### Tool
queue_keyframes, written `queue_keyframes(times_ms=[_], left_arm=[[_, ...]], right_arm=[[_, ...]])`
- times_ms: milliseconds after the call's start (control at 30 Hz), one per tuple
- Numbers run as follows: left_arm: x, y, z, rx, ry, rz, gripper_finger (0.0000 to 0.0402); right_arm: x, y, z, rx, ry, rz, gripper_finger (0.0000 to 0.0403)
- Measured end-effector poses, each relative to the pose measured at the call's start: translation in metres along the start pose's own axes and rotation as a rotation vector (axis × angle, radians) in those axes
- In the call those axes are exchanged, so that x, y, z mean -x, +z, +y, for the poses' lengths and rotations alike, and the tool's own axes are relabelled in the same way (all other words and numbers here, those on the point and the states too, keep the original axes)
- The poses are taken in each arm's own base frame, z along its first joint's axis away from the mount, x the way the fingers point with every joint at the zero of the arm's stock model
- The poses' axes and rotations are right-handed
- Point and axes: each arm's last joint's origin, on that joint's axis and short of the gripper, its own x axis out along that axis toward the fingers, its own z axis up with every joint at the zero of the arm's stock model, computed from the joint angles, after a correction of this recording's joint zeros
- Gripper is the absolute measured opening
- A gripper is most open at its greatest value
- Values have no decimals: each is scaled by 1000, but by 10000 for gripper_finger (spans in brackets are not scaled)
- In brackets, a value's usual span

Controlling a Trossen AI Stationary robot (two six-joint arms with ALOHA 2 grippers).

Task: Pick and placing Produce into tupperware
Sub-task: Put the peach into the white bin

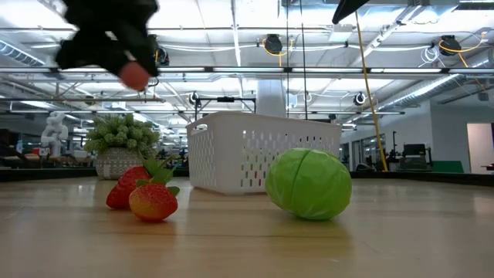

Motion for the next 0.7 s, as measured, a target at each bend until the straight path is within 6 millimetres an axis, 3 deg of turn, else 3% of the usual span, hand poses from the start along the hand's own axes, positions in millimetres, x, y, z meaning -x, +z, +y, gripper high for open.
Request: queue_keyframes(times_ms=[300,500,700], left_arm=[[-23,69,6,-104,-105,-68,134],[-31,93,10,-134,-124,-150,133],[-59,111,1,-190,-221,-200,133]], right_arm=[[0,6,-3,101,-94,-50,171],[4,15,-10,205,-339,-104,171],[9,31,-14,253,-454,-213,171]])
